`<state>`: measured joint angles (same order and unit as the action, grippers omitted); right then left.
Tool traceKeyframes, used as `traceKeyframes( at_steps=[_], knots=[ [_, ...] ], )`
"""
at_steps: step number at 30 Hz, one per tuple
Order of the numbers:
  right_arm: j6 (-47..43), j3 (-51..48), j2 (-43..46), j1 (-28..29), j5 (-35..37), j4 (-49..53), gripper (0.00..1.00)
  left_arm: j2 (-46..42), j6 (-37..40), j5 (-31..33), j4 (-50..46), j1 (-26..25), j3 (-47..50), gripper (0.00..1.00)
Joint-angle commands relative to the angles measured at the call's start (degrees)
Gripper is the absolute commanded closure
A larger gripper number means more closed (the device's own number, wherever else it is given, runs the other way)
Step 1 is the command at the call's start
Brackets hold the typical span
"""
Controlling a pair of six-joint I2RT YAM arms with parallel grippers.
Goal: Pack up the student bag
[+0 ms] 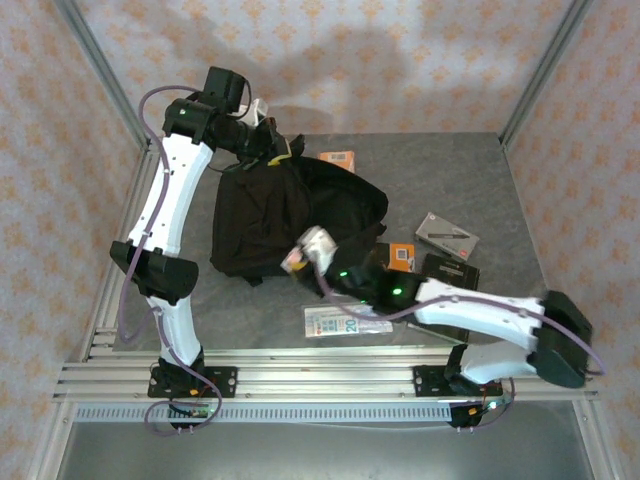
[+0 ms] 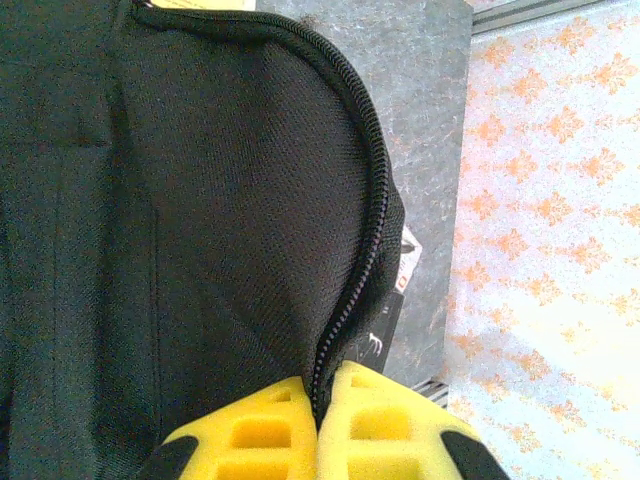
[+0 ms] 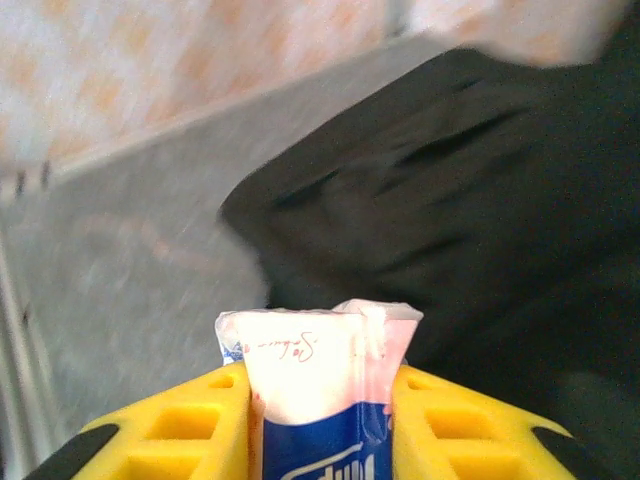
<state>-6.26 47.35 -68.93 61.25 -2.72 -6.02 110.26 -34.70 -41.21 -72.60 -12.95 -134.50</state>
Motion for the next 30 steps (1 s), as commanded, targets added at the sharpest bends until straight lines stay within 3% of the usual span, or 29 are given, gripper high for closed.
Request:
traceKeyframes(
  at_steps=[1,4,7,12,16,20,26,29,30],
  knots=[
    [10.22,-3.94,7.31,-6.0,4.15,-3.12,0.74,-4.0,-1.05,-2.46,2.99,0.77,-0.42,1.0],
    [17.39,-1.4,8.97,-13.62,6.51,1.39,0.76,-3.84,-1.33,-2.7,3.33,0.76,-0.24,1.0],
    [18.29,8.31,3.26,-17.44,11.07,13.38,0.7,-3.73,-1.56,-2.91,3.56,0.82,-0.24,1.0],
    [19.07,20.25,-9.01,-20.5,6.29,18.91,0.63,-3.82,-1.52,-3.0,3.6,0.72,-0.16,1.0],
    [20.38,28.52,-18.36,-21.21,3.97,22.13,0.45,-3.82,-1.43,-3.0,3.46,0.68,-0.02,1.0],
    [23.38,29.69,-20.47,-21.24,7.5,22.92,0.22,-4.05,-0.83,-2.56,2.88,0.75,-0.06,1.0],
    [23.91,34.44,-20.18,-21.34,10.08,33.79,0.15,-4.0,-0.55,-1.97,2.55,0.74,-0.11,1.0],
    [22.14,32.71,-16.7,-21.35,14.96,36.08,0.01,-3.83,-0.38,-0.81,2.05,0.76,-0.24,1.0],
    [21.5,30.68,-14.6,-21.35,16.25,35.23,0.0,-3.78,-0.37,-0.13,1.73,0.77,-0.24,1.0]
  ],
)
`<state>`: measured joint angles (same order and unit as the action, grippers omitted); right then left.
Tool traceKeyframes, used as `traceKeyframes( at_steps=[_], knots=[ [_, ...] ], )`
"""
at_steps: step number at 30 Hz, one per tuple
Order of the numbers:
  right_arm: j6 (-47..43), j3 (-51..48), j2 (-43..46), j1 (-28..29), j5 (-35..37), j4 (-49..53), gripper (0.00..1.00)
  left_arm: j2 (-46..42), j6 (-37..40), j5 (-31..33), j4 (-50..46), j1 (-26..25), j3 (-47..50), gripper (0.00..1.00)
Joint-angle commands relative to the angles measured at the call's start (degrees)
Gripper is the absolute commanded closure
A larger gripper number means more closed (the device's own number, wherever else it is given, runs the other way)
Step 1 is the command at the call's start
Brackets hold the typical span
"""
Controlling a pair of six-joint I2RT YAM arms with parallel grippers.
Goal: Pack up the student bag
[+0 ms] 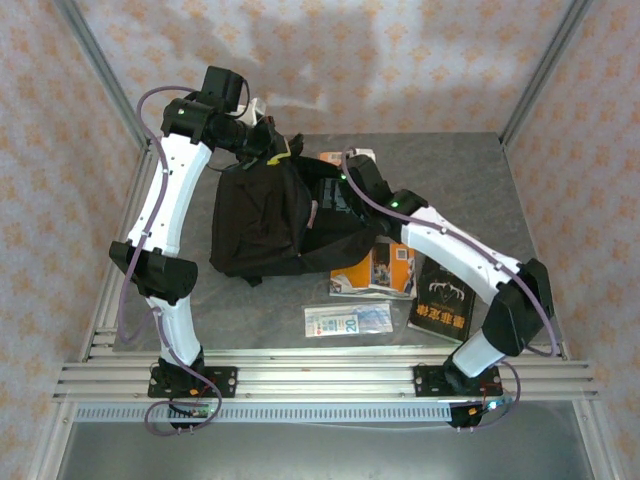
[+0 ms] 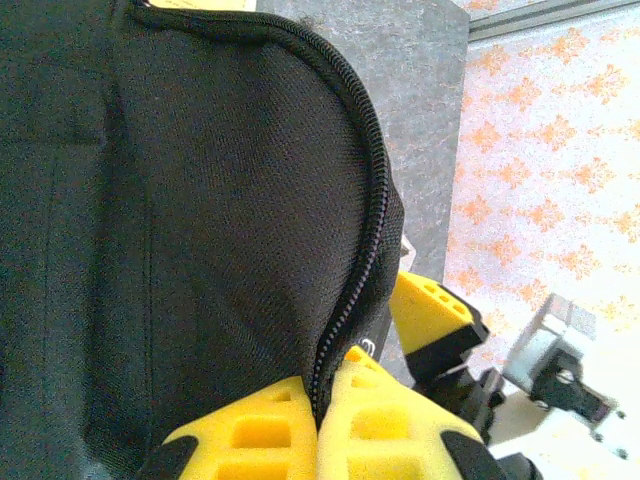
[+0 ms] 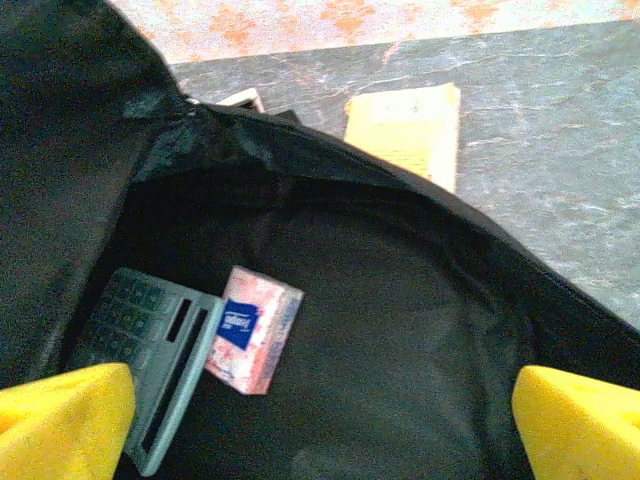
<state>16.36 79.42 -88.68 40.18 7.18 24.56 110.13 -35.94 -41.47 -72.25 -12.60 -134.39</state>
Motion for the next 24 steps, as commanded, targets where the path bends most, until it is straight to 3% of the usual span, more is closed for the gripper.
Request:
traceKeyframes(
  at_steps=[1,4,10,14,23,24],
  knots=[
    [-1.5,-3.04,7.01,-0.39,7.18,4.44,0.0,-3.52,0.79,1.17,0.96,0.36,-0.35,1.0],
    [-0.39,-4.24,9.64,-1.62,6.2,8.83,0.0,-2.78,0.11,4.71,-0.12,-0.01,-0.48,1.0],
    [6.32,-8.61,14.56,-3.07,10.77,17.02,0.0,-0.97,-1.12,11.25,0.68,-3.89,0.37,1.0],
    [12.41,-14.41,20.47,-5.2,2.75,20.79,0.05,0.9,-1.06,13.89,2.09,-6.82,2.35,1.0],
    [17.34,-28.42,35.61,-5.2,-14.22,32.05,0.31,0.67,-3.12,14.14,12.77,-11.08,14.13,1.0],
    [17.48,-29.9,36.07,-5.2,-16.1,32.74,0.32,1.51,-2.8,13.65,13.21,-11.59,13.91,0.94]
  ],
)
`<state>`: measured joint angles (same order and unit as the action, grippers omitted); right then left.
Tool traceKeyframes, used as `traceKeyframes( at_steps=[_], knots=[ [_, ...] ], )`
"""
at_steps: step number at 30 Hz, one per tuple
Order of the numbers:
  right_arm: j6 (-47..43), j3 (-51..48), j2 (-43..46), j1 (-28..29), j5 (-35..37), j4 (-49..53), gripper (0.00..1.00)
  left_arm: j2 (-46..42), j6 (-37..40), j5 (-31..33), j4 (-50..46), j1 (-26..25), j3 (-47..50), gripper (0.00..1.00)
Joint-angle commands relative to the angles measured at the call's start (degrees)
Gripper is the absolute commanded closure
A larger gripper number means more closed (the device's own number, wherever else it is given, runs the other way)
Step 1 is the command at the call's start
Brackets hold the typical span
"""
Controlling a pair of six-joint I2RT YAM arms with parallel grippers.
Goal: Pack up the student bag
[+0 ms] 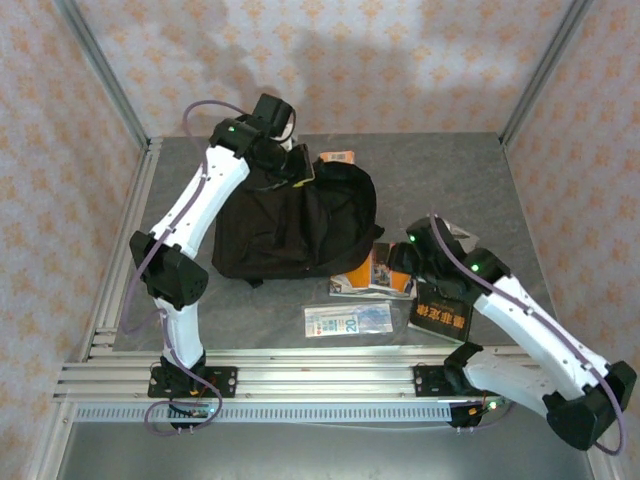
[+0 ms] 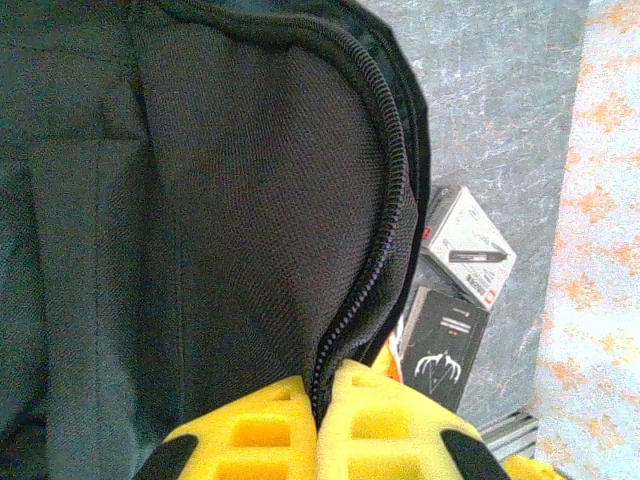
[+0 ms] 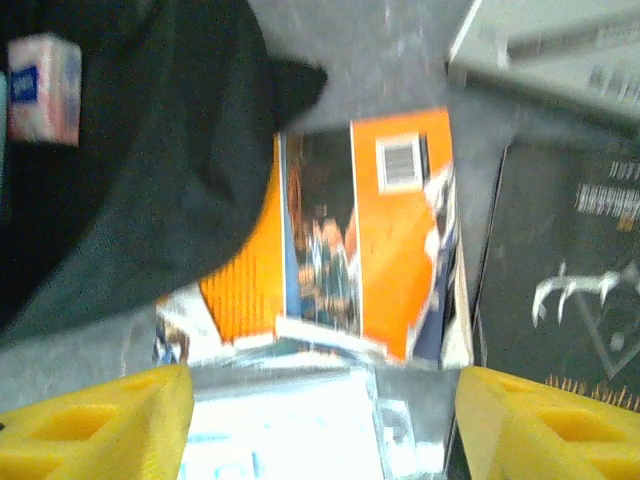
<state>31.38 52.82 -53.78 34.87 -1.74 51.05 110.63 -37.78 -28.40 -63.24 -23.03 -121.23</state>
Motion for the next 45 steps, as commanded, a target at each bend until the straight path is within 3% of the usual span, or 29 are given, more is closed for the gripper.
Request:
traceKeyframes(
  at_steps=[1,5,7,10,15,18,25,30,45],
  knots=[
    [2.46,-4.44,1.31,0.11,-8.97,6.76,0.33,2.01,-0.46,0.42,3.83,-1.77,-0.16,0.84],
    [2.51,-8.0,0.39,0.28,-14.25,6.04,0.33,4.23,1.21,-0.51,3.06,-3.69,-3.85,0.54],
    [2.14,-9.53,-0.54,0.44,-16.05,4.78,0.33,3.63,3.28,0.61,1.3,-4.86,-5.04,0.45],
    [1.6,-10.53,-2.67,1.05,-16.08,4.09,0.33,-0.45,5.7,2.62,-0.08,-6.77,-1.94,0.4],
    [1.08,-10.71,-6.23,1.43,-15.55,1.03,0.31,-13.61,5.46,5.47,6.17,-11.94,18.25,0.39],
    [1.12,-11.06,-10.1,1.6,-15.3,-0.64,0.3,-20.45,2.63,5.84,11.37,-15.1,33.69,0.46],
    [-0.31,-11.51,-17.19,2.04,-12.7,-4.94,0.25,-28.88,-2.1,3.66,21.49,-19.52,59.0,0.94],
    [-0.18,-12.46,-20.46,2.3,-11.27,-8.07,0.23,-25.7,-2.3,3.41,27.16,-22.61,63.96,1.0],
    [-0.89,-13.44,-29.58,6.17,-10.31,-11.71,0.13,-20.31,-3.52,2.3,35.34,-23.11,75.42,1.0]
  ],
)
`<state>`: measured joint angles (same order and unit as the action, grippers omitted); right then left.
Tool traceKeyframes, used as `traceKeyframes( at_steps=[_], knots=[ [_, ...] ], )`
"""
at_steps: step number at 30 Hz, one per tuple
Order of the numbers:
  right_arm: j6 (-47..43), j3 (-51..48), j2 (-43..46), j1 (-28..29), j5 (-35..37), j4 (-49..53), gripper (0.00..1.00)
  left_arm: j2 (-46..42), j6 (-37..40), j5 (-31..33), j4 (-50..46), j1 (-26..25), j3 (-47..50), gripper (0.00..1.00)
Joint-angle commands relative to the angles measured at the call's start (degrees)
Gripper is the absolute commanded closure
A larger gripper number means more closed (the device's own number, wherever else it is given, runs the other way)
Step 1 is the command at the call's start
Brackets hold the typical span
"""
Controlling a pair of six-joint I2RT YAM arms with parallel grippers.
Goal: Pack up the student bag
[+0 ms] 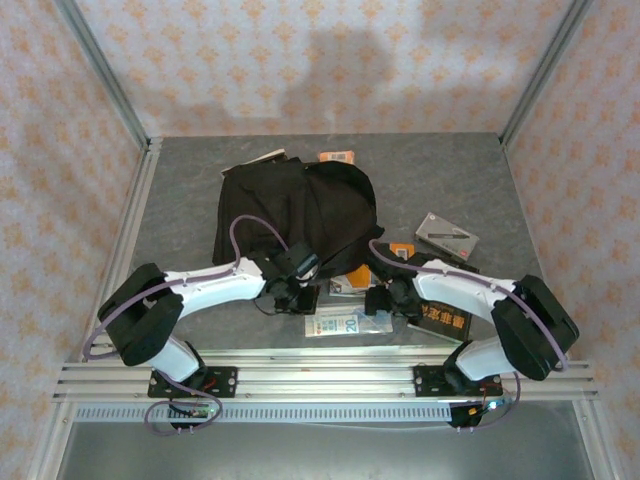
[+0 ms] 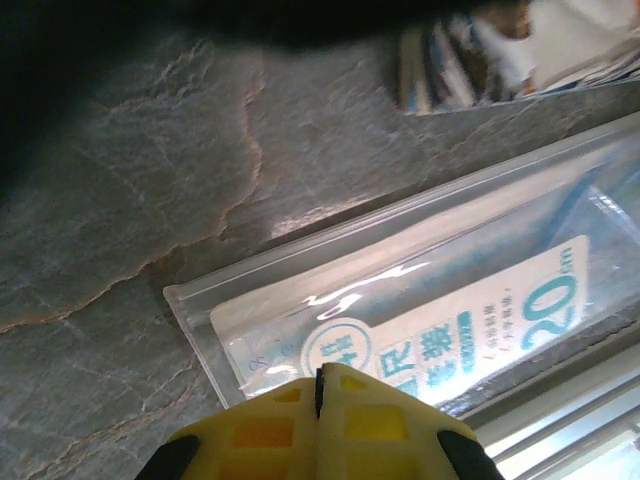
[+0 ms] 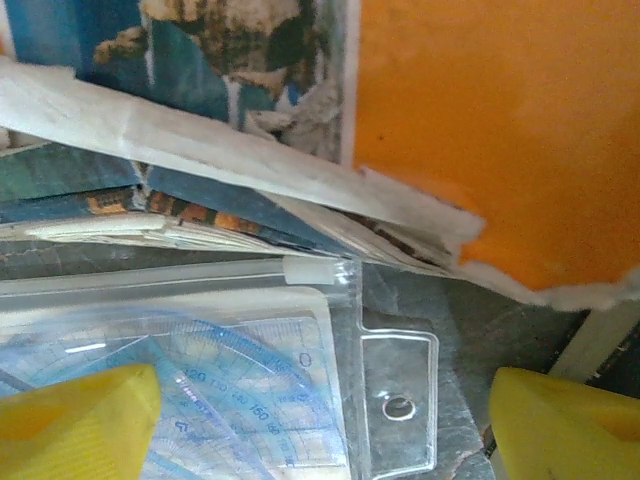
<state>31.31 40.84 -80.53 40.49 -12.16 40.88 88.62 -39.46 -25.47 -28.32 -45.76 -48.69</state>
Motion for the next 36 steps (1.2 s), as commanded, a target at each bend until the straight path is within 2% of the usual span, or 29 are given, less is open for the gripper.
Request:
traceKeyframes(
  at_steps=[1,12,18,31,36],
  knots=[
    [-1.15,-1.49,-3.41,0.55,-0.58,-1.89,0.13,2.04,-1.85,-0.55,0.83,-0.37,3.47,1.0],
    [-5.1,-2.13,-4.95,0.73,-18.62,-9.98,0.13,5.5,-1.31,-0.01,4.47,-0.38,8.87,1.0],
    [-2.69,-4.5,-1.82,0.64,-28.12,-16.55,0.13,6.49,-1.49,0.15,5.82,-0.38,10.54,1.0],
    [0.17,-5.38,0.64,0.63,-35.75,-22.68,0.14,6.02,-1.21,0.6,5.2,-0.36,10.19,1.0],
    [0.33,-5.8,1.59,0.56,-36.7,-23.16,0.21,4.82,-1.23,0.6,5.2,-0.34,10.37,1.0]
  ],
)
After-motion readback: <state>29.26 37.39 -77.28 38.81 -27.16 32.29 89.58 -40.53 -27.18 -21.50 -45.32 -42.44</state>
